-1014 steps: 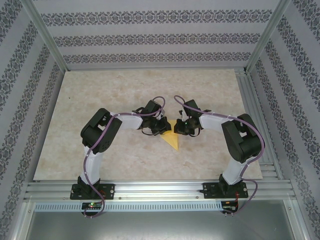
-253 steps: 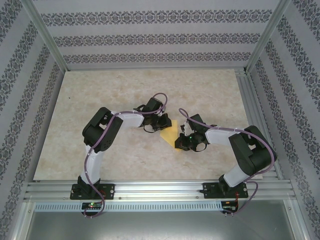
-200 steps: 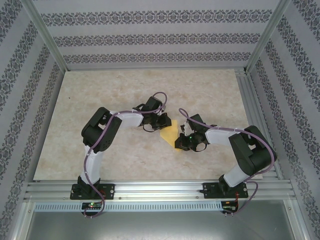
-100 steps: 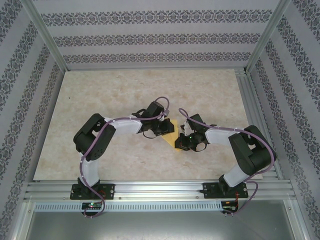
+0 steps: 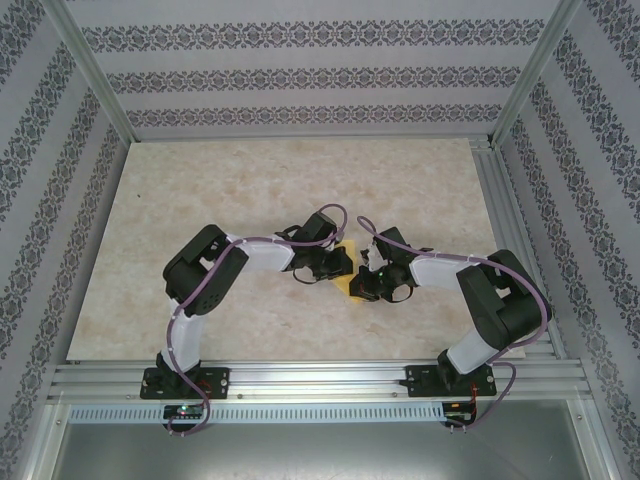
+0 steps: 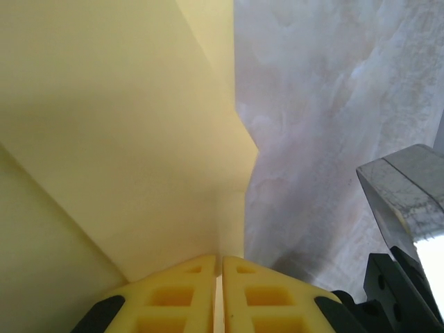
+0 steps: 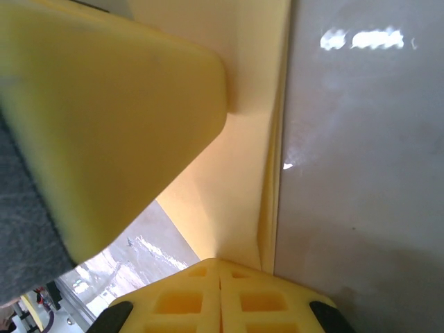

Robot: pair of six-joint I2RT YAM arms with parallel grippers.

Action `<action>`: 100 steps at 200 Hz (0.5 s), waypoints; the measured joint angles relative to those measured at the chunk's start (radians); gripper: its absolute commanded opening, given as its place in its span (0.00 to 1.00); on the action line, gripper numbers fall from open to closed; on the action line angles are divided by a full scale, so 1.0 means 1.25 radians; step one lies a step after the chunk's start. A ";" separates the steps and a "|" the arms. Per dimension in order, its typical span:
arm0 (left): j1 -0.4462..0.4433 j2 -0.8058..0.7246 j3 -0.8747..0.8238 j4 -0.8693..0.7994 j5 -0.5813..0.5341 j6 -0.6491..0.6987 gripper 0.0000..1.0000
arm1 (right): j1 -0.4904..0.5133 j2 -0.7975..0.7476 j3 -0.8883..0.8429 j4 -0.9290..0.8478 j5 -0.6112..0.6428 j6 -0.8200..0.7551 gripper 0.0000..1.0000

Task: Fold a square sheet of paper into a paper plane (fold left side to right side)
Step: Fourth fold the wing at the center of the table.

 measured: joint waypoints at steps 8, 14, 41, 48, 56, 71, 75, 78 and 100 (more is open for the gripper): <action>0.002 0.002 0.000 0.000 0.001 0.002 0.13 | 0.000 0.000 0.000 0.000 0.000 0.000 0.07; 0.003 0.002 0.000 0.000 0.002 0.003 0.13 | 0.001 0.000 0.000 0.000 0.000 0.000 0.07; 0.010 0.005 0.010 -0.009 0.003 0.018 0.13 | 0.001 0.000 0.000 0.001 0.001 0.000 0.07; 0.013 0.009 0.017 -0.016 0.004 0.021 0.13 | 0.001 0.000 0.000 0.001 0.001 0.000 0.07; 0.017 0.014 0.027 -0.024 0.003 0.027 0.13 | 0.001 0.000 0.000 0.001 0.001 0.000 0.07; 0.026 0.025 0.045 -0.036 0.003 0.039 0.13 | 0.001 -0.001 0.000 0.001 0.001 0.000 0.07; 0.029 0.027 0.050 -0.039 0.004 0.042 0.13 | 0.001 -0.001 0.000 0.001 0.001 0.000 0.07; 0.031 0.029 0.052 -0.042 0.004 0.043 0.13 | 0.001 -0.001 0.000 0.001 0.001 0.000 0.07; 0.047 0.035 0.070 -0.054 -0.003 0.058 0.13 | 0.001 -0.001 0.000 0.001 0.001 0.000 0.07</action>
